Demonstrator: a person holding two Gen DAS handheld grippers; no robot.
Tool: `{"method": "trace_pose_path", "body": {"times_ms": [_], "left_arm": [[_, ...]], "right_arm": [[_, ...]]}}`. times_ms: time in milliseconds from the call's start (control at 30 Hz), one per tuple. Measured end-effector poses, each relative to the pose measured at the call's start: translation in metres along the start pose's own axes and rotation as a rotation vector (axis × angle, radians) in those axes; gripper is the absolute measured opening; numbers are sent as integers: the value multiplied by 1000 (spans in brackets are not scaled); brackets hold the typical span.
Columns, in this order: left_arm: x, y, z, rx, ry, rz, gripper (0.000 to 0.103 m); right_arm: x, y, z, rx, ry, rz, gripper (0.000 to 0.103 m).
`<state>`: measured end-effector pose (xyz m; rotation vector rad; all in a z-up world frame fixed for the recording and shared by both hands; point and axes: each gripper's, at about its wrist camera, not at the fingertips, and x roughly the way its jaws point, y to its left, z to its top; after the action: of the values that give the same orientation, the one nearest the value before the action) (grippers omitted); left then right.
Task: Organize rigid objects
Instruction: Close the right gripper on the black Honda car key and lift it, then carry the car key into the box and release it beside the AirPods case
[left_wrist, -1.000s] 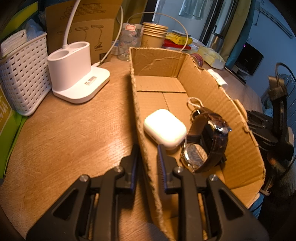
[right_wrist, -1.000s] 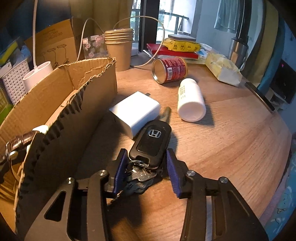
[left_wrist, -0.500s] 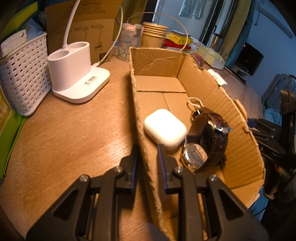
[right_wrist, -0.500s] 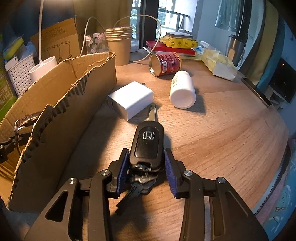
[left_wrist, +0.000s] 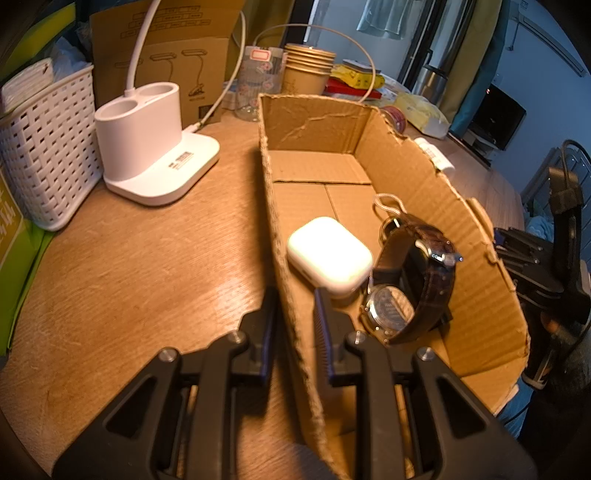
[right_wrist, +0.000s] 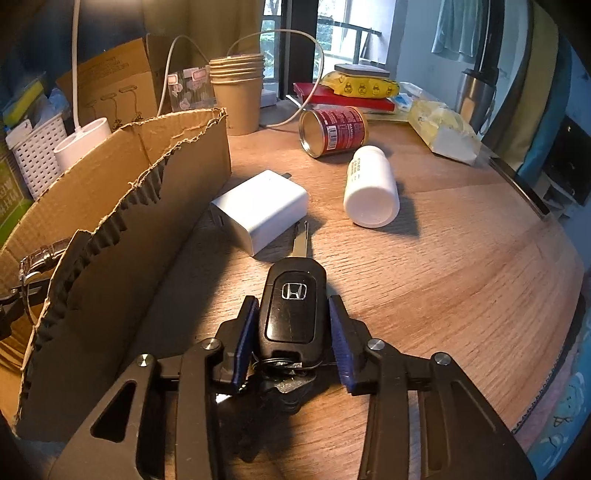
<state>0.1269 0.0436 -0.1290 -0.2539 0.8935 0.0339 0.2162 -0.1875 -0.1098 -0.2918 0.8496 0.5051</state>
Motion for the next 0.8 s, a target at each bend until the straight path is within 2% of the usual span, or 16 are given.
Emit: {"method": "trace_pose_path", "body": {"times_ms": [233,800], "left_arm": [[0,0,0,0,0,0,21],[0,0,0,0,0,0,22]], "right_arm": [[-9,-1,-3,2,-14,15,38],[-58,0,11,-23,-129,-12,38]]}}
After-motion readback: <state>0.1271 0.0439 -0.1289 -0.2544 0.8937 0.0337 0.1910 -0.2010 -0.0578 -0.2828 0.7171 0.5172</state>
